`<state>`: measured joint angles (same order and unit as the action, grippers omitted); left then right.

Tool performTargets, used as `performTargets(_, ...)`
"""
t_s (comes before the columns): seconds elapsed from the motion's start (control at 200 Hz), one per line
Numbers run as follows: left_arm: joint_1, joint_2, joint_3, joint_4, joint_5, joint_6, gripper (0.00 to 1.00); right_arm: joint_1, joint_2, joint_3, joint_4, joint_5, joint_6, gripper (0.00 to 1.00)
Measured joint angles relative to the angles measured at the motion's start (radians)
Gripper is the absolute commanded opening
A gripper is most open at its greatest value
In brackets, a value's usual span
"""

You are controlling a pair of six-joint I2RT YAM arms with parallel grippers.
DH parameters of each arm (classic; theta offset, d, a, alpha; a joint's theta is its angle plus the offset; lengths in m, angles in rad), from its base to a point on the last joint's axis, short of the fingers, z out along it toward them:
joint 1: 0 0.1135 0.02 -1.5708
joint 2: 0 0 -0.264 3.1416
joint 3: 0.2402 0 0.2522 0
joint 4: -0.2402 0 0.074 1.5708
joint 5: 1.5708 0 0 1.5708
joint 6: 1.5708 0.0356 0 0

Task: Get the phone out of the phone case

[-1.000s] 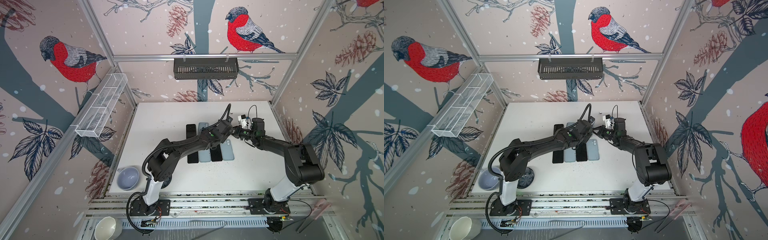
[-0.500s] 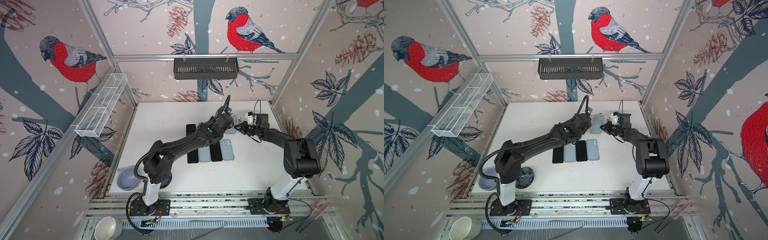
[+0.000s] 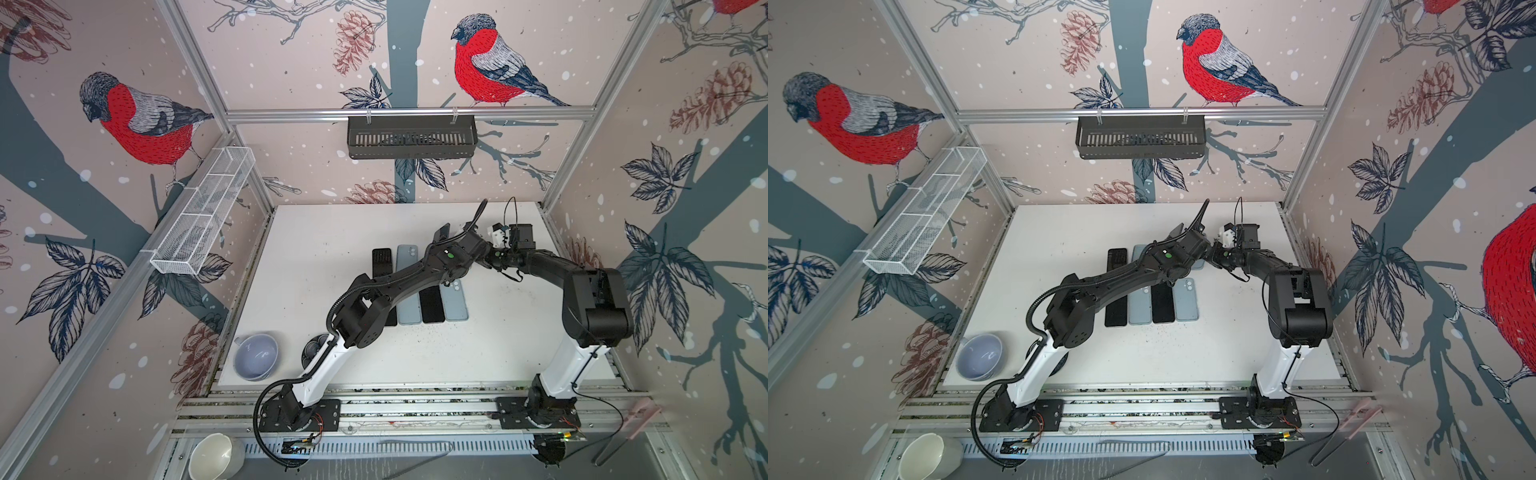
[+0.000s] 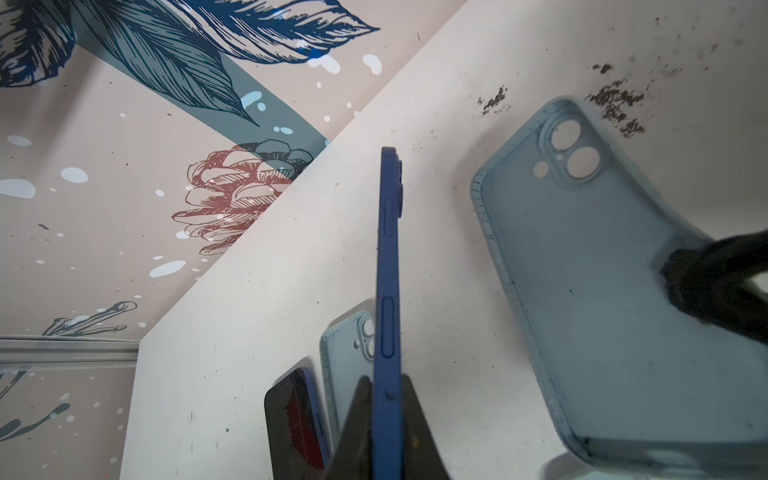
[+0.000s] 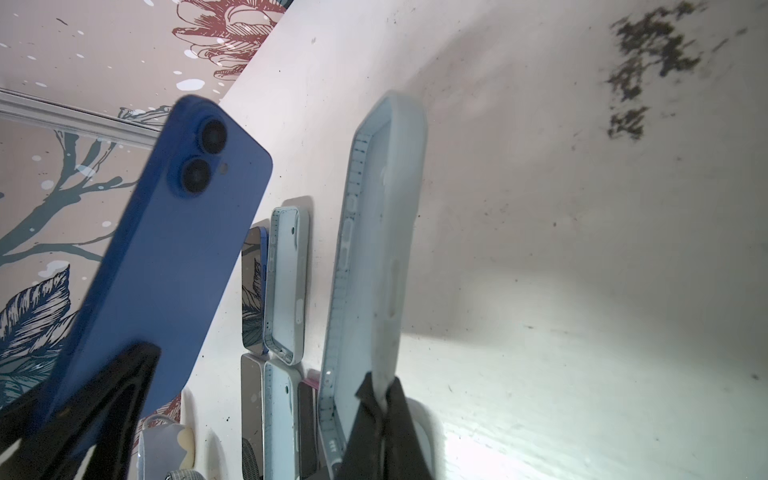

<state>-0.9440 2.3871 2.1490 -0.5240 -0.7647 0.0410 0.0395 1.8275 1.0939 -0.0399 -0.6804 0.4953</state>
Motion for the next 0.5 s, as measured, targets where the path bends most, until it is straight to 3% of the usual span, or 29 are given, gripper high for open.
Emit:
performTargets(0.14,-0.005,0.07,0.076,-0.055,-0.021,-0.01,0.0,-0.003,0.007,0.02,-0.019,0.007,-0.006,0.0)
performTargets(0.5,-0.006,0.155,0.074,-0.086,-0.07,0.011,0.0,-0.02,0.029,0.035,-0.041,0.011,-0.03,0.0)
